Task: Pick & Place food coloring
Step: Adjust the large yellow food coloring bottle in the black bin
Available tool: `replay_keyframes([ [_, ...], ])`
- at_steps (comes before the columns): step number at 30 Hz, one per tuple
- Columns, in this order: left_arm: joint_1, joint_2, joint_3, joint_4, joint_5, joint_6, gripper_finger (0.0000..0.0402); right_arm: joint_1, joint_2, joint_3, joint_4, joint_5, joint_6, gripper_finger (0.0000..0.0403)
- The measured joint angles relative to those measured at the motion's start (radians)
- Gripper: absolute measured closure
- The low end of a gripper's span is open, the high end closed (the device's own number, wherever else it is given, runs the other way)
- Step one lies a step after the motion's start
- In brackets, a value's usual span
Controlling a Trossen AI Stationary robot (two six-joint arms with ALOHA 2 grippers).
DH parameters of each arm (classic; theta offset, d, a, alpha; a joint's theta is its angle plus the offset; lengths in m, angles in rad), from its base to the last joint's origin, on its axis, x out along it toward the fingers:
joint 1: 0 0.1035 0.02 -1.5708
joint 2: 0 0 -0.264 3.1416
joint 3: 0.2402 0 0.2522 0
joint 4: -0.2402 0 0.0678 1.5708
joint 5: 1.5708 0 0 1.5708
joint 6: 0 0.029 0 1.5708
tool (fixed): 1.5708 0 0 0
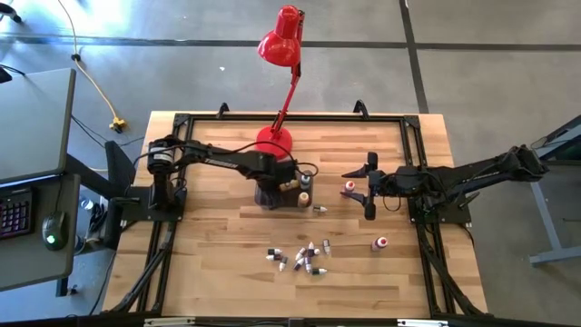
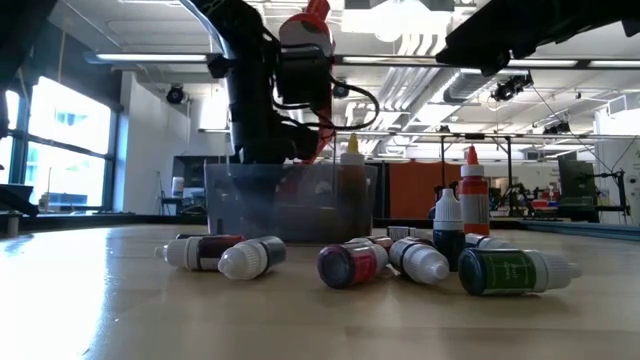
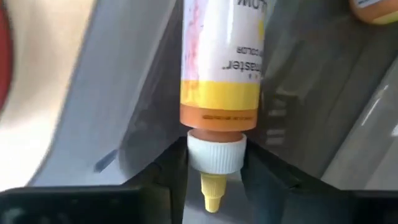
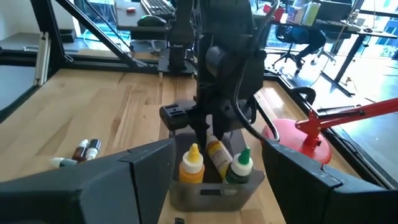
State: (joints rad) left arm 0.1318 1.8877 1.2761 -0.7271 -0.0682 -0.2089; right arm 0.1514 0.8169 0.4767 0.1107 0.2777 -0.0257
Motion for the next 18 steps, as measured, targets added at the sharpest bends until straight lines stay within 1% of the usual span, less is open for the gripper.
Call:
replay_keyframes([
  [2, -0.001, 0.0, 0.024, -0.026, -0.021, 0.005, 0.0306, 0.0, 0.0, 0.0, -0.001, 0.0, 0.0, 0.0167],
  [6, -0.001, 0.0, 0.095, -0.109, -0.04, 0.003, 0.0308, 0.0, 0.0, 0.0, 0.0, 0.0, 0.0, 0.0167],
  [9, -0.001, 0.0, 0.185, -0.226, -0.034, 0.003, 0.0299, 0.0, 0.0, 0.0, 0.0, 0.0, 0.0, 0.0167],
  [12, -0.006, -0.001, 0.267, -0.345, 0.022, 0.021, 0.0288, 0.0, 0.0, 0.0, -0.001, 0.0, 0.0, 0.0167],
  [15, -0.009, -0.001, 0.347, -0.482, 0.06, 0.026, 0.0289, 0.0, 0.0, 0.0, -0.001, 0.0, 0.0, 0.0167],
  [18, -0.009, -0.003, 0.417, -0.638, 0.053, 0.021, 0.0295, 0.0, 0.0, 0.0, 0.0, 0.0, 0.0, 0.0167],
])
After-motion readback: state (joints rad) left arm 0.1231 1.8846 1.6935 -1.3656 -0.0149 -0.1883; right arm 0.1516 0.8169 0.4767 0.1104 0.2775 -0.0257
